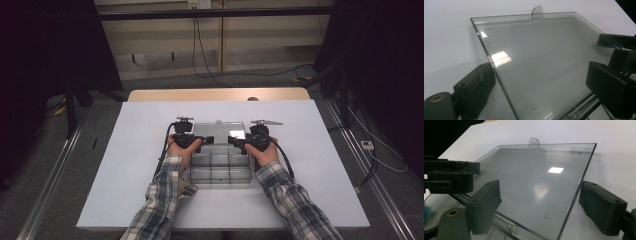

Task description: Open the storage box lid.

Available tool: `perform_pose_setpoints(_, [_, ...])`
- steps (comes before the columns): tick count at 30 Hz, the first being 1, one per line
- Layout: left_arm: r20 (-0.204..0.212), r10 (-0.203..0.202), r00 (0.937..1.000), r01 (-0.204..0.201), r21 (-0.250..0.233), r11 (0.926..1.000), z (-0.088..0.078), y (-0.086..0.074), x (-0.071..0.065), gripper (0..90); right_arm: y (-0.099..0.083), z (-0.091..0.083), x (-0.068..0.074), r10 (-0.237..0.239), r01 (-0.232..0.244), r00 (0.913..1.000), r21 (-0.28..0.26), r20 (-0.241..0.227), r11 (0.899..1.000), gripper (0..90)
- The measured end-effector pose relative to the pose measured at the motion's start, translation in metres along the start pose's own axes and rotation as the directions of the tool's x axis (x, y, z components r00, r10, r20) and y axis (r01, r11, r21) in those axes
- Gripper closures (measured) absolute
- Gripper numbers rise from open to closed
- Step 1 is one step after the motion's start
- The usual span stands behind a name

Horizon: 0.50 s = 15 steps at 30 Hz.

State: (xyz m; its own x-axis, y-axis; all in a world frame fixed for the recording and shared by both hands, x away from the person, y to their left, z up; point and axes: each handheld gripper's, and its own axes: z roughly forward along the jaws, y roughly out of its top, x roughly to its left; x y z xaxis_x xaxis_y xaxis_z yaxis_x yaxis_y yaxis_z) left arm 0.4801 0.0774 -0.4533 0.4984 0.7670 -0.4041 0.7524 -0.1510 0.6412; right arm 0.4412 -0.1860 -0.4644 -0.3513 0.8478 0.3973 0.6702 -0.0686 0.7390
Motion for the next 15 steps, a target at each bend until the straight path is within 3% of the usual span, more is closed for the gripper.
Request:
perform_pose_setpoints(9, [0.004,-0.011,0.9999,0.011,0.010,0.9999,-0.0009,0.0000,0.0002,8.7,0.0002,-0.0008,-0.0003,-0.012,0.012,0.9999,-0.002,0.009,1.000,16.7])
perform_pose_setpoints(15, [-0.015,-0.001,0.9999,0.001,0.002,1.0000,-0.0045,0.0011,-0.0005,9.2,0.0009,-0.0019,0.0007,-0.026,0.026,0.9996,-0.002,0.014,1.000,17.5])
